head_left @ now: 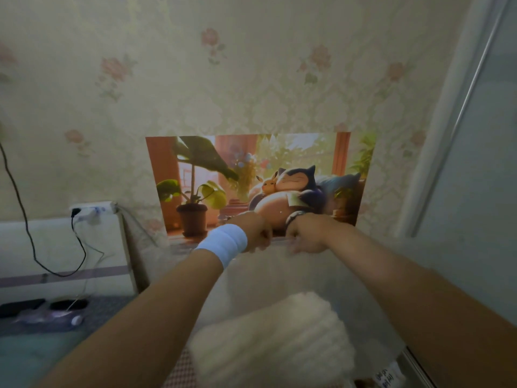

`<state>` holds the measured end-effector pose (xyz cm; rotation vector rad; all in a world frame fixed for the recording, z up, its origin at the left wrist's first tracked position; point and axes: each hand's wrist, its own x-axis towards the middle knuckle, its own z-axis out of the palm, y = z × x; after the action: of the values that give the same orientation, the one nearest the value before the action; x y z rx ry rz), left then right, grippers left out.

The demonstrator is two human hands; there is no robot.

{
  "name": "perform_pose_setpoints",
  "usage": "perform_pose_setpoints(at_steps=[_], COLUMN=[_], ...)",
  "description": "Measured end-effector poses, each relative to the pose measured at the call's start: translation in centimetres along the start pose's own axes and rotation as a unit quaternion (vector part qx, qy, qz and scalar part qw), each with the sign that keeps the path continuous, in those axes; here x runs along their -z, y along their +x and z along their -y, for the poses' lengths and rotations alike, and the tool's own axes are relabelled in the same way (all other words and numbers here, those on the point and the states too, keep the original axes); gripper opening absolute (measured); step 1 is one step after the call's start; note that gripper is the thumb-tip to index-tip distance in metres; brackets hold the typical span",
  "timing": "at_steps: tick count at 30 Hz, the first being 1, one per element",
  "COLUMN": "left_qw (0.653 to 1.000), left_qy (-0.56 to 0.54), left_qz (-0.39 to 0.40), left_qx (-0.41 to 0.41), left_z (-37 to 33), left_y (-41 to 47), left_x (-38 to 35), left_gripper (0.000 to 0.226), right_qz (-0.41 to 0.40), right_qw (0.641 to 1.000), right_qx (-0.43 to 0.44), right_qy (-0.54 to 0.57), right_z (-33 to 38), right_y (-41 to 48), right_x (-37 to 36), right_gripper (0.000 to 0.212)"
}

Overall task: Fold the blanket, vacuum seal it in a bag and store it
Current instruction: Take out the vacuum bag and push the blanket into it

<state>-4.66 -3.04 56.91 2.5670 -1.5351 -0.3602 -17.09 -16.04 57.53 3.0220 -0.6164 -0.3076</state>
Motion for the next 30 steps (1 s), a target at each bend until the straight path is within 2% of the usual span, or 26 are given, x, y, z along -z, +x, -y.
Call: perform_pose_setpoints(at_steps=[1,3,5,6,7,9,10,12,13,14,16,17,18,20,21,22,23,24,25,27,28,30], left_qw=[1.0,0.999,0.992,0.984,0.977,0.977,0.981,0.991,0.993,0.993,0.989,0.984,0.984,0.986,0.984,0.986,0.99,0.988,0.985,0.982,0.98,0.967], left_qy=[0.018,0.032,0.106,0.147,0.161,0.099,0.074,0.088,0.098,0.096,0.088,0.094,0.099,0.133,0.145,0.135,0.105,0.078,0.068,0.077,0.11,0.218], left_qz=[-0.005,-0.008,0.058,0.105,0.138,0.161,0.144,0.049,0.0,-0.014,0.086,0.12,0.108,-0.016,-0.052,-0.032,0.027,0.089,0.115,0.107,0.097,0.079], left_qx=[-0.014,-0.033,-0.021,-0.001,0.029,0.093,0.104,0.084,0.07,0.065,0.083,0.095,0.102,0.1,0.093,0.092,0.092,0.097,0.11,0.134,0.138,0.11], left_z=[-0.6,-0.2,1.7,2.9,4.2,6.0,6.4,6.3,5.8,5.3,4.8,5.1,5.7,7.1,7.5,7.8,7.5,7.5,7.7,8.0,8.0,7.2], left_y=[0.2,-0.1,-1.2,-1.9,-2.3,-3.1,-3.3,-2.9,-2.6,-2.4,-2.4,-2.4,-2.3,-2.0,-1.8,-1.9,-2.1,-2.3,-2.5,-2.8,-2.8,-2.4], left_x=[-0.2,-0.2,0.4,0.8,1.2,1.7,1.9,2.2,2.0,1.7,0.9,0.8,1.0,2.0,2.4,2.5,2.4,1.7,1.3,0.6,0.5,-0.1], left_gripper=[0.013,0.02,0.045,0.048,0.041,0.019,0.015,0.012,0.012,0.012,0.016,0.017,0.017,0.013,0.013,0.012,0.012,0.013,0.015,0.015,0.017,0.035], right_qz=[-0.007,-0.022,-0.022,-0.024,-0.023,-0.032,-0.063,-0.134,-0.137,-0.113,-0.084,-0.107,-0.145,-0.222,-0.231,-0.208,-0.17,-0.154,-0.163,-0.174,-0.17,-0.163], right_qw=[1.0,1.0,0.999,0.998,0.998,0.998,0.997,0.991,0.99,0.993,0.995,0.992,0.986,0.97,0.968,0.974,0.983,0.986,0.985,0.983,0.984,0.984], right_qx=[0.011,0.005,-0.015,-0.019,-0.017,-0.015,-0.016,-0.024,-0.029,-0.033,-0.049,-0.06,-0.071,-0.084,-0.082,-0.075,-0.065,-0.054,-0.045,-0.026,-0.014,0.007], right_qy=[-0.001,0.012,0.035,0.046,0.048,0.054,0.039,-0.014,-0.021,-0.024,-0.037,-0.039,-0.041,-0.047,-0.046,-0.037,-0.028,-0.027,-0.036,-0.047,-0.047,-0.069], right_z=[0.2,-0.1,-0.7,-1.1,-1.3,-0.8,-0.3,0.7,1.0,1.1,1.0,0.6,0.4,0.5,0.5,0.7,0.8,0.9,0.9,0.7,0.7,0.9], right_y=[-0.1,-0.2,-0.6,-0.7,-0.8,-1.0,-0.9,-0.3,0.0,0.3,0.3,0.3,0.3,0.4,0.6,0.7,0.7,0.6,0.7,0.7,0.7,0.8], right_x=[-0.1,-0.6,-1.5,-2.0,-2.4,-3.0,-3.3,-4.2,-4.8,-5.4,-5.9,-5.8,-5.6,-5.7,-5.8,-5.9,-5.9,-6.0,-5.8,-5.3,-5.2,-4.7], right_gripper=[0.011,0.007,0.008,0.008,0.01,0.013,0.015,0.02,0.022,0.024,0.024,0.024,0.023,0.022,0.022,0.022,0.021,0.021,0.021,0.023,0.023,0.023])
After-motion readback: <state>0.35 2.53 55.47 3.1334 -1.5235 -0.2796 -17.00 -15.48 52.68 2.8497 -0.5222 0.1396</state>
